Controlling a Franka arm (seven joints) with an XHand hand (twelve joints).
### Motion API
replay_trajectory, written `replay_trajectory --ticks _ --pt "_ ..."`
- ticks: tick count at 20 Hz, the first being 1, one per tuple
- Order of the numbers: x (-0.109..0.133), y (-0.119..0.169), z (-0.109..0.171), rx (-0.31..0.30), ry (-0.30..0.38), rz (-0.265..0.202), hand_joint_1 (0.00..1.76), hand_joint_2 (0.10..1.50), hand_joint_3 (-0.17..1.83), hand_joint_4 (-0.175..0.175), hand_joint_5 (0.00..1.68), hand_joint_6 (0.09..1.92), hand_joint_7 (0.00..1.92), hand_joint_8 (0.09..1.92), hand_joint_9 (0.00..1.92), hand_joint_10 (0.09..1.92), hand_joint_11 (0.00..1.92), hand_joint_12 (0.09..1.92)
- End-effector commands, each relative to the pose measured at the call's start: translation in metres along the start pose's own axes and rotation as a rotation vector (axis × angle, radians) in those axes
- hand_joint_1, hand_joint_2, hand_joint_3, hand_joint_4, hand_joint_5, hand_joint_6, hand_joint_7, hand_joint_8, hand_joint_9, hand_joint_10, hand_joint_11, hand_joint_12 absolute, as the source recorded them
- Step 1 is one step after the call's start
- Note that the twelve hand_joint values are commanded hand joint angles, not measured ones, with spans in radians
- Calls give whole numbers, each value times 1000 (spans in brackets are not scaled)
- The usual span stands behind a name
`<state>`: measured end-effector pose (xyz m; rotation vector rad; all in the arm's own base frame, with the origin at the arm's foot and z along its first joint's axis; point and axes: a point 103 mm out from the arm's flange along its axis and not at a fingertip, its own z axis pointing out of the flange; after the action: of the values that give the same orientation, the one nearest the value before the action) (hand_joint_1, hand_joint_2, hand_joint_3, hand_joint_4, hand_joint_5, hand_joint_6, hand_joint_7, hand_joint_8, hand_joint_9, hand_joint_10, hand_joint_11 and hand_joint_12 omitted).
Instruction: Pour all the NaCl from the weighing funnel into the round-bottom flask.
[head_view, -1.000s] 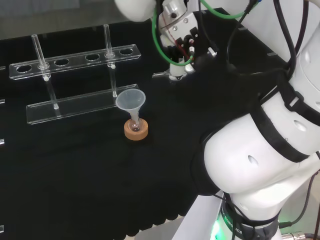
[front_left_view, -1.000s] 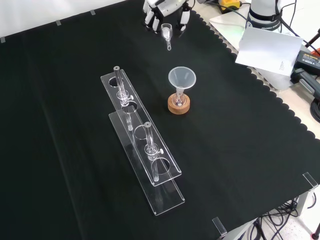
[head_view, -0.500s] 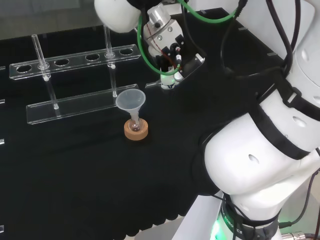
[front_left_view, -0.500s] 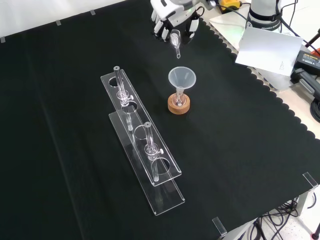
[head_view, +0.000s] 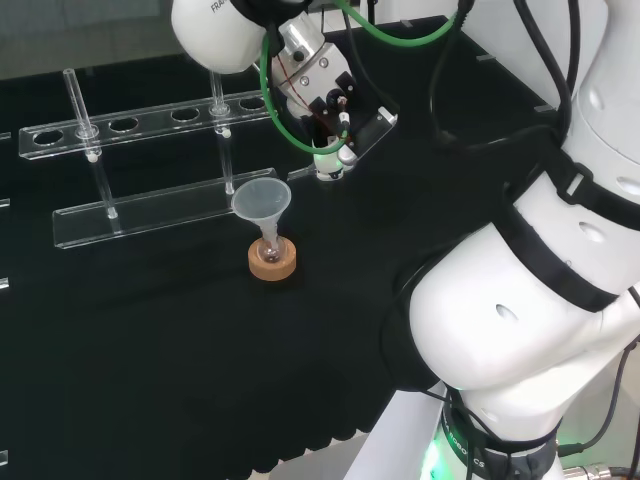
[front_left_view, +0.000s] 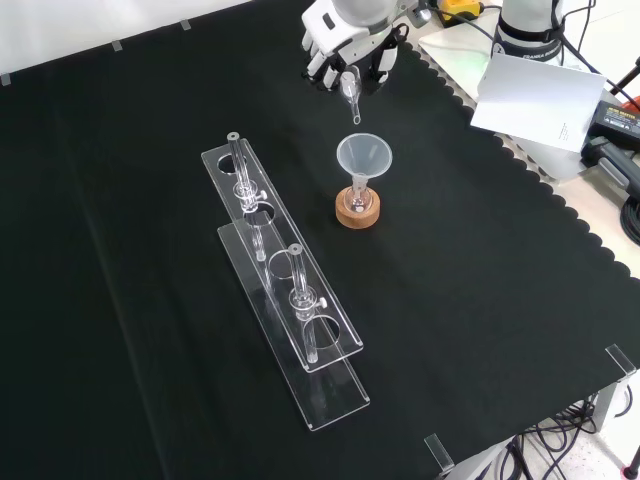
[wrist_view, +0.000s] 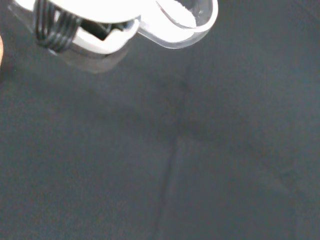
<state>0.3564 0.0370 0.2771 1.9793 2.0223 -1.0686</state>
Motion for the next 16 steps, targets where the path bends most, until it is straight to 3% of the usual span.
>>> replay_trajectory --ticks 1,16 --pt "5 5 0 14 -55 0 1146 643 619 175 1372 472 786 596 1167 174 988 913" --pt "12 11 -8 33 -129 12 1144 645 620 175 1364 486 774 598 1163 167 984 914"
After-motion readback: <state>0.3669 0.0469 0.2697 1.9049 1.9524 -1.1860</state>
